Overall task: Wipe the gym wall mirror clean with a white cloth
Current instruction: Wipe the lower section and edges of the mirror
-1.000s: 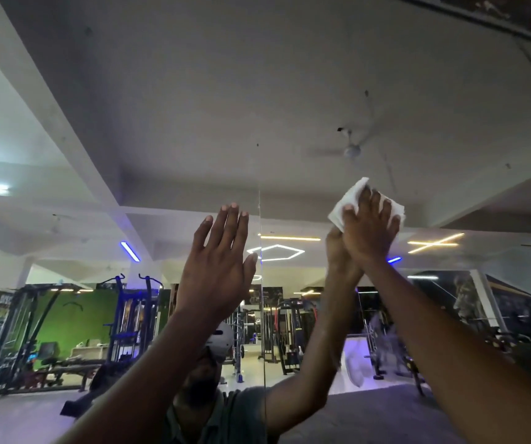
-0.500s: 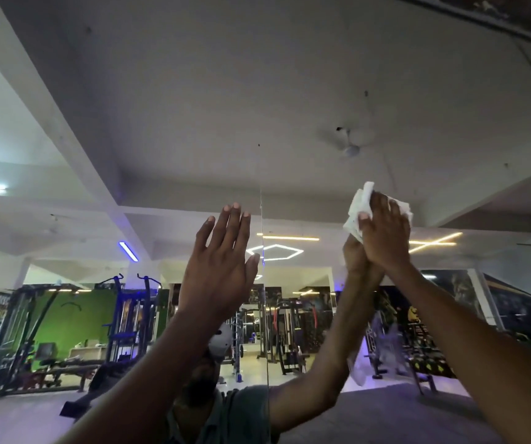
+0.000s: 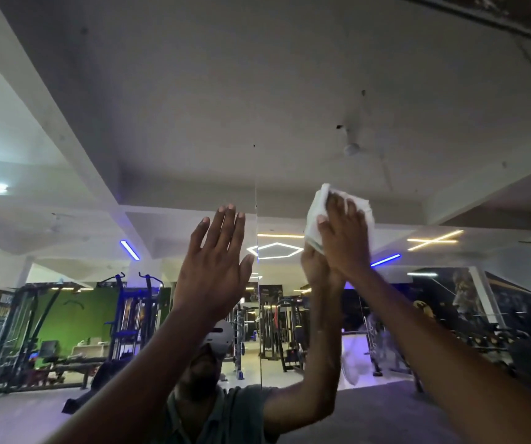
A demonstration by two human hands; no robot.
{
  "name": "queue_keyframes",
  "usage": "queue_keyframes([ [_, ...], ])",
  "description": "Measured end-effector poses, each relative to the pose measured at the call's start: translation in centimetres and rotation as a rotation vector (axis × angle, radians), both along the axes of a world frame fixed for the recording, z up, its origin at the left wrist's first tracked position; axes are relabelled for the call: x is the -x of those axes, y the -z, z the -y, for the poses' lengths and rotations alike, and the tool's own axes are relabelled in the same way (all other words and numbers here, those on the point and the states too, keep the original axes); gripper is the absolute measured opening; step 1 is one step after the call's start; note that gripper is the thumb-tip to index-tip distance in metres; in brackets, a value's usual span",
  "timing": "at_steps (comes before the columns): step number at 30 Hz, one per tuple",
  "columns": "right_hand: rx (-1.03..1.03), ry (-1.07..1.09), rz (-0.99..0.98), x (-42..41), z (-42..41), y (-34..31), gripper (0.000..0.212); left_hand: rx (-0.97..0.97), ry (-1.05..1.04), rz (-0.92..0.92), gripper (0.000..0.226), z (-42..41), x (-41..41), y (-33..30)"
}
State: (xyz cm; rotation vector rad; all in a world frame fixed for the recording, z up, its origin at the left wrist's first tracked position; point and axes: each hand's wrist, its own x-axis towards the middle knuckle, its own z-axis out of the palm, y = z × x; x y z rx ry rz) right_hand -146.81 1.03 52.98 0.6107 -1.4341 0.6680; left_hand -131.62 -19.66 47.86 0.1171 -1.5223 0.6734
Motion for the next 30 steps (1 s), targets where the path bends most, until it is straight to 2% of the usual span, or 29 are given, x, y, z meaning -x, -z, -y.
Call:
queue_keyframes([
  [3,-0.061,-0.050,-0.051,0.0,0.8,2.7,0.069,-0.001,0.003,-0.003,0.070,-0.2,-0.1,0.0],
  [7,-0.053,0.020,-0.002,1.3,-0.7,-0.7,0.066,-0.005,-0.008,0.005,0.070,-0.1,-0.2,0.1],
  [9,-0.032,0.032,0.036,0.9,-0.5,-2.1,0.071,-0.006,-0.010,0.002,0.070,-0.1,-0.1,0.1],
  [12,-0.002,-0.065,0.081,-0.8,0.9,0.1,0.082,-0.009,-0.010,0.005,0.070,-0.1,-0.1,0.1],
  [15,-0.013,-0.097,0.022,-0.1,0.9,2.9,0.073,-0.012,-0.009,0.005,0.069,-0.2,-0.2,0.0],
  [17,-0.008,-0.055,0.014,0.9,0.1,1.4,0.069,-0.013,-0.009,0.000,0.070,-0.3,-0.2,0.1],
  [21,0.001,0.019,0.103,0.7,-0.5,-2.3,0.075,-0.018,-0.020,0.006,0.071,-0.1,-0.1,0.0],
  [26,-0.003,-0.066,0.055,0.5,1.4,2.6,0.077,-0.023,-0.005,0.007,0.070,-0.3,0.0,0.0],
  [30,0.006,-0.031,0.030,1.4,0.3,0.8,0.072,-0.020,-0.004,0.001,0.070,-0.3,-0.1,0.1],
])
